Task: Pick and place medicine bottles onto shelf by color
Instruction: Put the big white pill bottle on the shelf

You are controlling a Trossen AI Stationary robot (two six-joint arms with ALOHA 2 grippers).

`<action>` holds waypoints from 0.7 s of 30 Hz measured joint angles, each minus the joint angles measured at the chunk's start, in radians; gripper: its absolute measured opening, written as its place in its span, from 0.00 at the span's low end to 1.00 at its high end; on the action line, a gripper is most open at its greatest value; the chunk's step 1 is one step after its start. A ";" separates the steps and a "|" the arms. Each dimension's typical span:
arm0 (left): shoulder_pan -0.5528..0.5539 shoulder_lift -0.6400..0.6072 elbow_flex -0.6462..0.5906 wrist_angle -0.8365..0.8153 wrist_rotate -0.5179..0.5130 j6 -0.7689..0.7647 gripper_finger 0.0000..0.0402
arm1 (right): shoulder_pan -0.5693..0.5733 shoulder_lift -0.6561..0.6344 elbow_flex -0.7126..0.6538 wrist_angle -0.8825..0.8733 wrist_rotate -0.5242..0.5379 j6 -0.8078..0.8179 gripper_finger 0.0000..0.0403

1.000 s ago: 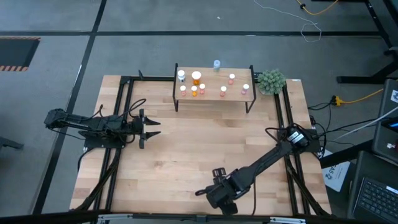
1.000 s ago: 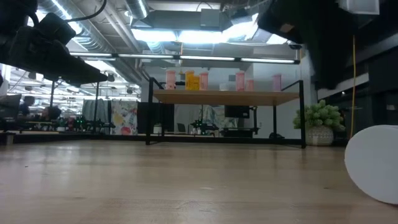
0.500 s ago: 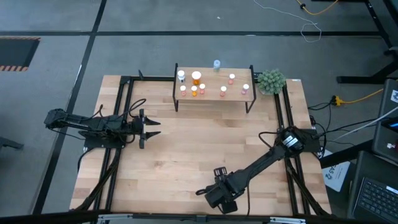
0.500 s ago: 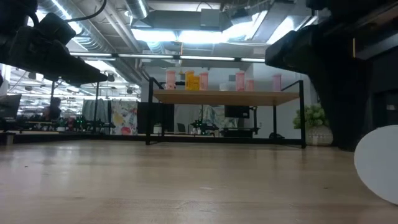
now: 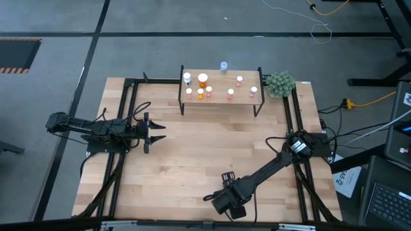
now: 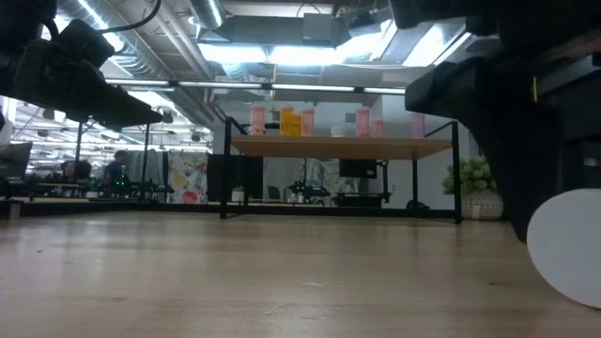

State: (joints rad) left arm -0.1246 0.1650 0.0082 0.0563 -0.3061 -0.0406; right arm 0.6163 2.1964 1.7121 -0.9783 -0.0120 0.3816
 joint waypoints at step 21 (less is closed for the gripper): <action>0.000 0.000 0.000 0.000 0.000 0.000 0.47 | 0.000 0.034 0.000 -0.001 0.000 0.037 0.51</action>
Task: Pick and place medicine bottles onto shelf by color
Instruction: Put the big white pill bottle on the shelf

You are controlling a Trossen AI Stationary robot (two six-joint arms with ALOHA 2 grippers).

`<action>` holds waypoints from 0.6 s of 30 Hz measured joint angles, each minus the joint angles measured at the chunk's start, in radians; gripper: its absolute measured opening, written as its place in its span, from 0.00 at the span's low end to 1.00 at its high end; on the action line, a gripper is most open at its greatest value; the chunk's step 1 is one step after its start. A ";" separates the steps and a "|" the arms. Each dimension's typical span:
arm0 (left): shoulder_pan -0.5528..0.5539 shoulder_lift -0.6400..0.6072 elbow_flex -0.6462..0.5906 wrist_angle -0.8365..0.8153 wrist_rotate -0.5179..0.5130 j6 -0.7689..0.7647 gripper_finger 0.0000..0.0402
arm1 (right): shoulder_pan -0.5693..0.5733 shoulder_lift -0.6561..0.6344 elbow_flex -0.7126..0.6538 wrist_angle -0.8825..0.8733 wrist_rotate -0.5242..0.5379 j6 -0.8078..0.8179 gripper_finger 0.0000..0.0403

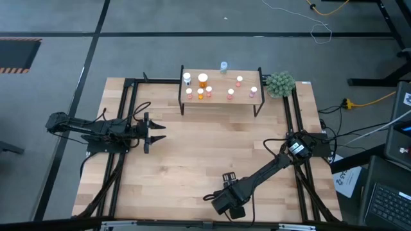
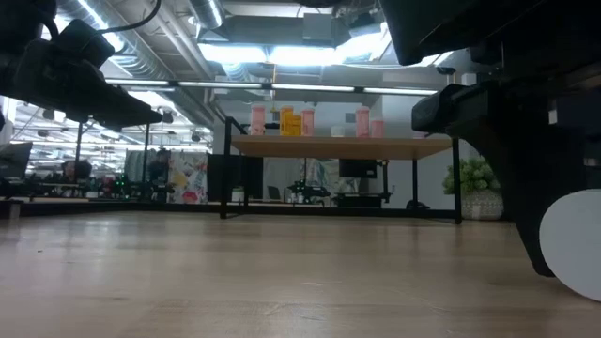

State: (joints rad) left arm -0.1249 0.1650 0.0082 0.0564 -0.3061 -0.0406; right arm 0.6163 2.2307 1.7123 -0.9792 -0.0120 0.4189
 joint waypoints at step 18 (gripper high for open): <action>0.000 0.000 0.000 0.000 0.000 0.000 0.47 | -0.011 0.000 0.093 -0.105 0.141 0.037 0.46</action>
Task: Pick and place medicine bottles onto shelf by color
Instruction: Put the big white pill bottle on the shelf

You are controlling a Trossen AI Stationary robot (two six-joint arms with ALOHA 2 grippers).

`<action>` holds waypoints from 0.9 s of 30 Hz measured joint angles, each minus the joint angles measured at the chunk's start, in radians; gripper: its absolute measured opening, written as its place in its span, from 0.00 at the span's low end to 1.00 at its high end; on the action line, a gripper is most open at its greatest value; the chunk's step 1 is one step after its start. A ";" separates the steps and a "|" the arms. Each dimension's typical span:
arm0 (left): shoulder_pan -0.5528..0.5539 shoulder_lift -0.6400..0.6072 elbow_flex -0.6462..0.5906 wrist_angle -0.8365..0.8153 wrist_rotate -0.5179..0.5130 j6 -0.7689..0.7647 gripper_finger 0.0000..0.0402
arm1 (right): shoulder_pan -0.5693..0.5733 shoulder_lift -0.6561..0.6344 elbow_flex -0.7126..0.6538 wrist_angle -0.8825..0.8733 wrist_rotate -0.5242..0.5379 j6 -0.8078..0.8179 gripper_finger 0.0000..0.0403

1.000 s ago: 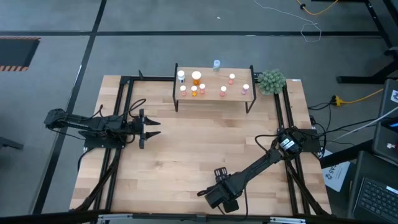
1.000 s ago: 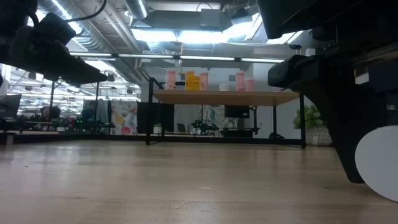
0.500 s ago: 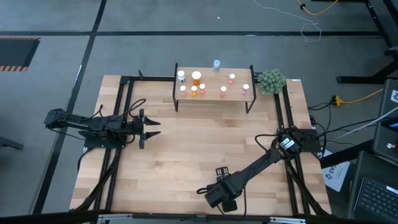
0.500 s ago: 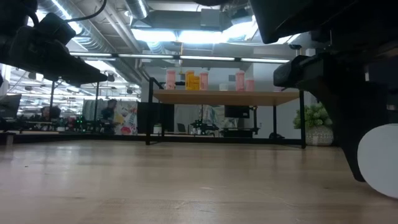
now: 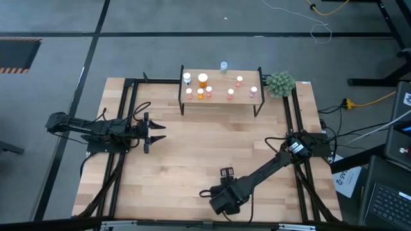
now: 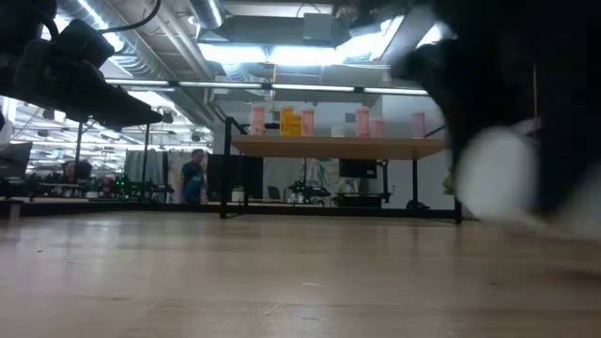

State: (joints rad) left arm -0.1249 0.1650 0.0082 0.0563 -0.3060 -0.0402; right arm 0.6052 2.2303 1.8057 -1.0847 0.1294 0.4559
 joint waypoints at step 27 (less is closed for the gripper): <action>0.000 0.000 0.000 0.000 0.000 0.000 0.47 | -0.025 -0.539 0.253 -0.486 1.121 0.359 0.45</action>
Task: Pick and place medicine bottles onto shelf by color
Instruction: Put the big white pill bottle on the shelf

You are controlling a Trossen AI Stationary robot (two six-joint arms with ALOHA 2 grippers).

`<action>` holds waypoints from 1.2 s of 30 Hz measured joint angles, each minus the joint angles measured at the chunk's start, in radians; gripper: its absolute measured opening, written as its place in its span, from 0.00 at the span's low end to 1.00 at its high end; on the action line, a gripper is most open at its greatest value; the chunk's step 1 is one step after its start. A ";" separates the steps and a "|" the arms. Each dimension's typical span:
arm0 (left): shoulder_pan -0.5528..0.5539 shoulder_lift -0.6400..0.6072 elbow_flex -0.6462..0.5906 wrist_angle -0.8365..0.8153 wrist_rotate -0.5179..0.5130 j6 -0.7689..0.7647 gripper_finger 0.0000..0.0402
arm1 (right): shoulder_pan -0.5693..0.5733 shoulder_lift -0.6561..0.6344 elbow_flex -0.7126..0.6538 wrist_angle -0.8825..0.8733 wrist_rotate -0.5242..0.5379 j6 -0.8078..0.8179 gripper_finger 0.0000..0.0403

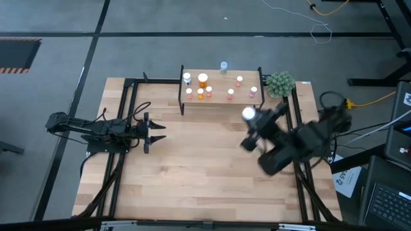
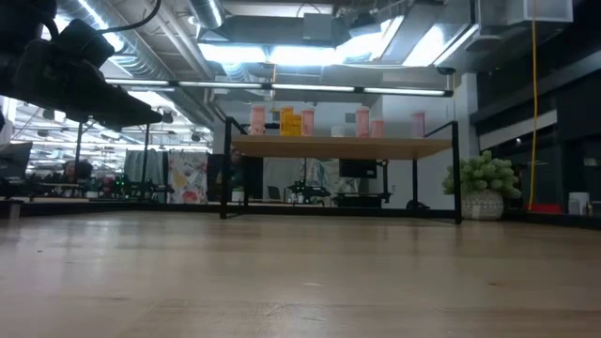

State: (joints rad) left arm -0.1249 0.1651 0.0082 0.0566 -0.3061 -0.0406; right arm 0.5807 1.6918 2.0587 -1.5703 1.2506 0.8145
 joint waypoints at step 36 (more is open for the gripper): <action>0.000 0.000 0.000 0.003 -0.024 0.000 0.47 | -0.609 -0.550 -1.043 1.390 -0.338 -0.559 0.45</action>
State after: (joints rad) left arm -0.1249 0.1650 0.0078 0.0601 -0.3305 -0.0402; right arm -0.0280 1.1418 1.0160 -0.1807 0.9122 0.2558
